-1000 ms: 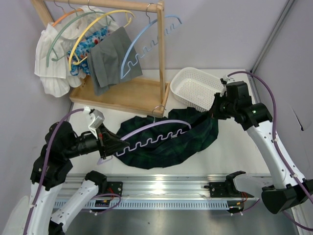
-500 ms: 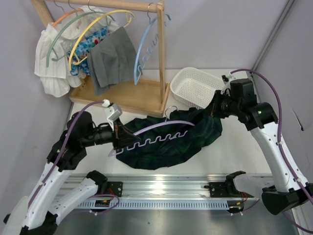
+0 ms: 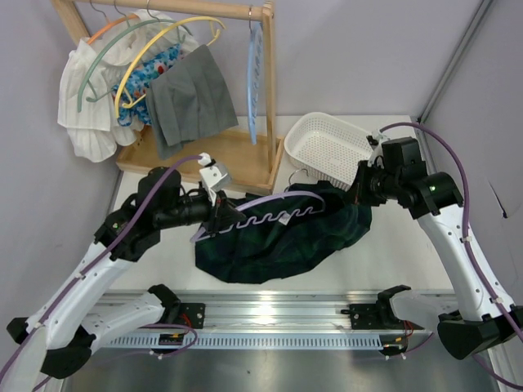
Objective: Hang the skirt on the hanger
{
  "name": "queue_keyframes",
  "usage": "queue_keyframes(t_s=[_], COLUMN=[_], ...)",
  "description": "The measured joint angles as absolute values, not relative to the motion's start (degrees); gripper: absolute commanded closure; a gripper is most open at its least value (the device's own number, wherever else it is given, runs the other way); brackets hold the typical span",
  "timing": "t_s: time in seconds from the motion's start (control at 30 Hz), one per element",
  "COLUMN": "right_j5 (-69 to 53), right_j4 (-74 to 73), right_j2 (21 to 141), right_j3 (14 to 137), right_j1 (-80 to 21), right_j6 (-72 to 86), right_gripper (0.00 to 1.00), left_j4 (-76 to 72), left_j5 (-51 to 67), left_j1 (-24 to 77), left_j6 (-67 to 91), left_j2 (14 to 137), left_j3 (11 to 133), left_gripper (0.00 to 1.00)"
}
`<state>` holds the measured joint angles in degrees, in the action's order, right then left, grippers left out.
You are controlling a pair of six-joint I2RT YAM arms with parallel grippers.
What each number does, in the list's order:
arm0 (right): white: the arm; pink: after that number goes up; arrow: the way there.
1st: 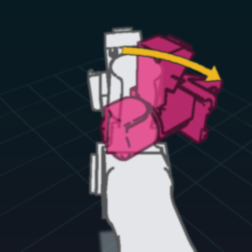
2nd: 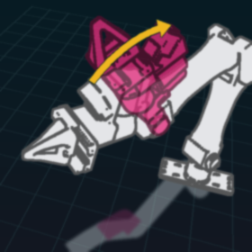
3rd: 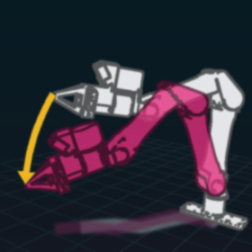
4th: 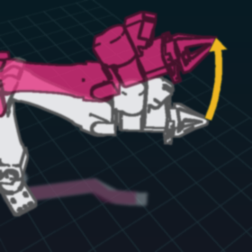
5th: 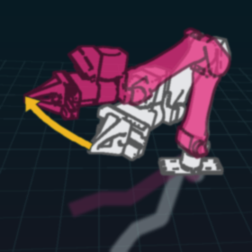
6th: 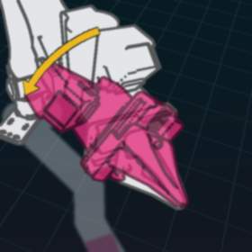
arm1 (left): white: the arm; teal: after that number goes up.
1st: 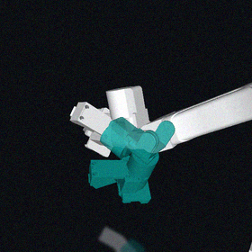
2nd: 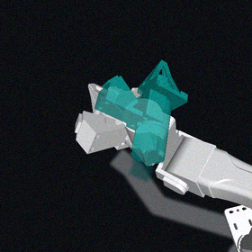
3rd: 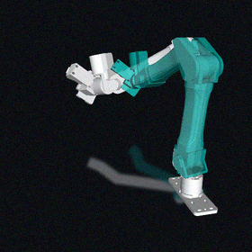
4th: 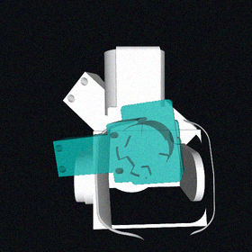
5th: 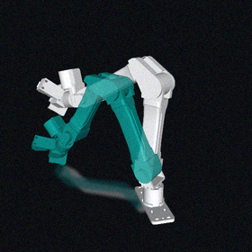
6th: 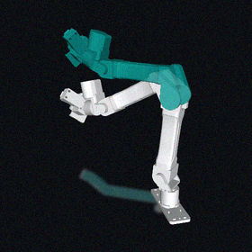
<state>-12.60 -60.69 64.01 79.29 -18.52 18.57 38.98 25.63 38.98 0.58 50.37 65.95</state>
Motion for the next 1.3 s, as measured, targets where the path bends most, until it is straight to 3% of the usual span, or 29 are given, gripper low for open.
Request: queue_keyframes(t_s=[0.43, 0.8, 1.3], right_j5=[-11.07, -14.83, -14.9], right_j4=[-60.9, -57.89, -55.05], right_j2=[62.22, 61.47, 60.49], right_j3=[75.85, 75.85, 76.12], right_j1=[-17.96, -15.84, -14.81], right_j6=[17.1, 23.64, 29.93], right_gripper=[1.0, 1.0, 1.0], left_j4=[45.39, 32.01, 19.03], left_j5=[25.87, 33.43, 31.46], left_j1=[39.0, 39.48, 46.09], left_j6=[-4.71, 1.65, 6.17], left_j2=[52.03, 50.65, 47.64], left_j3=[75.88, 60.2, 51.86], left_gripper=[1.0, 1.0, 1.0])
